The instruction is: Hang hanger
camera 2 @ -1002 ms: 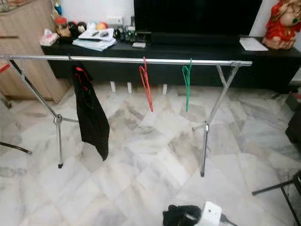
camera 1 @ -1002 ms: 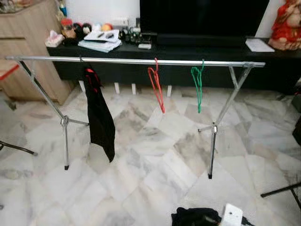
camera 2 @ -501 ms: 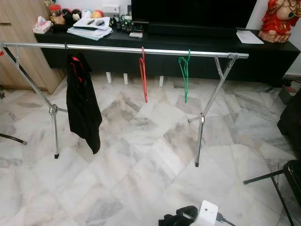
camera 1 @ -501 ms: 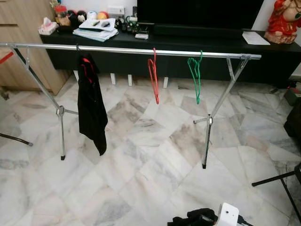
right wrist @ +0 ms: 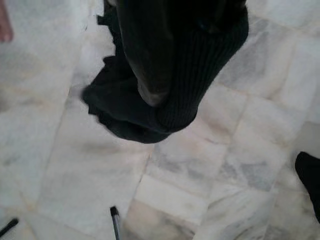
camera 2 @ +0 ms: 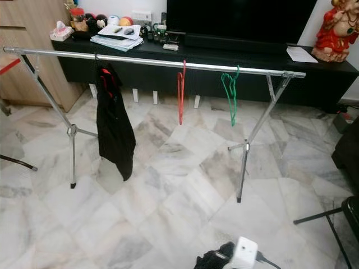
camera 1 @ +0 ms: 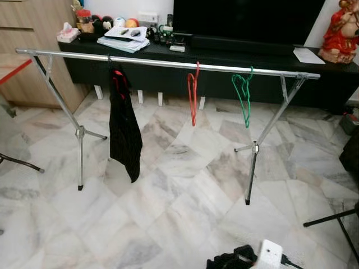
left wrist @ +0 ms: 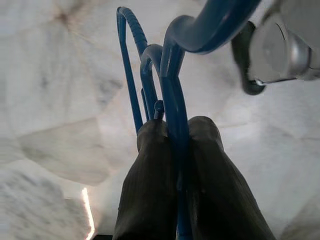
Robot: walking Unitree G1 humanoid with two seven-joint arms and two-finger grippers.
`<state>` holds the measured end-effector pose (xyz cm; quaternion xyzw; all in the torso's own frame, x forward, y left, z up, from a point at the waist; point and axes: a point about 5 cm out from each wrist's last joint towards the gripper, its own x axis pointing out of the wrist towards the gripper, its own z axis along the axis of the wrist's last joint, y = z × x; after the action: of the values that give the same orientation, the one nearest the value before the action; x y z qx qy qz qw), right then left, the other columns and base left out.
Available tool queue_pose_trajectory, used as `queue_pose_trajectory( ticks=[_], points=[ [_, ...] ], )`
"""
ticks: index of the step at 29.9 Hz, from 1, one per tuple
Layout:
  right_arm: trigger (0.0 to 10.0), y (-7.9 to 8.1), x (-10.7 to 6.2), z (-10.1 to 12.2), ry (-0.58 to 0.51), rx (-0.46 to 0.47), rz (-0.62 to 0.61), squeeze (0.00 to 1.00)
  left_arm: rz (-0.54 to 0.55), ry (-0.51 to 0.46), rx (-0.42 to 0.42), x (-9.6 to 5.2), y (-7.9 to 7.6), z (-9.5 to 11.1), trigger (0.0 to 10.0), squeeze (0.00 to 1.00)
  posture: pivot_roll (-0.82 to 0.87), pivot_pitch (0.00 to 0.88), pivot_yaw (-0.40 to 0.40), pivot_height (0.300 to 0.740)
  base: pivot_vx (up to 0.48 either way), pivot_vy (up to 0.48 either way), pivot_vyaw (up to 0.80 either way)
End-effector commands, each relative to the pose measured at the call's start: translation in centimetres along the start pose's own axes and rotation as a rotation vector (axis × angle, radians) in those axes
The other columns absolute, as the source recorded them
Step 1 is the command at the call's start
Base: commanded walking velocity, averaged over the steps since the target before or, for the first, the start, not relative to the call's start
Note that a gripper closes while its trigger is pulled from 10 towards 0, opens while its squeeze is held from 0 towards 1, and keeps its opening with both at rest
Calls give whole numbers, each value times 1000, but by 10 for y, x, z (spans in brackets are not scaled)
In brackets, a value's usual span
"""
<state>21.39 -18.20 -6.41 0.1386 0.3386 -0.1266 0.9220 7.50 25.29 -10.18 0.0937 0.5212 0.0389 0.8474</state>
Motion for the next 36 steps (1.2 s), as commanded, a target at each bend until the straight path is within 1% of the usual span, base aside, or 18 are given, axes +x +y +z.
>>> queue_pose_trajectory(
  ticks=[1, 16, 36],
  points=[
    [10000, -5, 0, 1, -5, -2, -14, 0, -6, 26, 10, -2, 0, -7, 10000, 0, -22, 124, -6, 740, 0, 356, 0],
    [10000, -4, 0, 1, -2, -2, -12, 0, -7, 27, 15, -1, 1, -6, 10000, 0, -22, 127, -4, 740, 0, 332, 0],
    [10000, -3, 0, 1, -5, 0, -12, 0, -23, 23, 24, -1, 0, -5, 10000, 0, -20, 129, -3, 740, 0, 0, 0]
  ],
)
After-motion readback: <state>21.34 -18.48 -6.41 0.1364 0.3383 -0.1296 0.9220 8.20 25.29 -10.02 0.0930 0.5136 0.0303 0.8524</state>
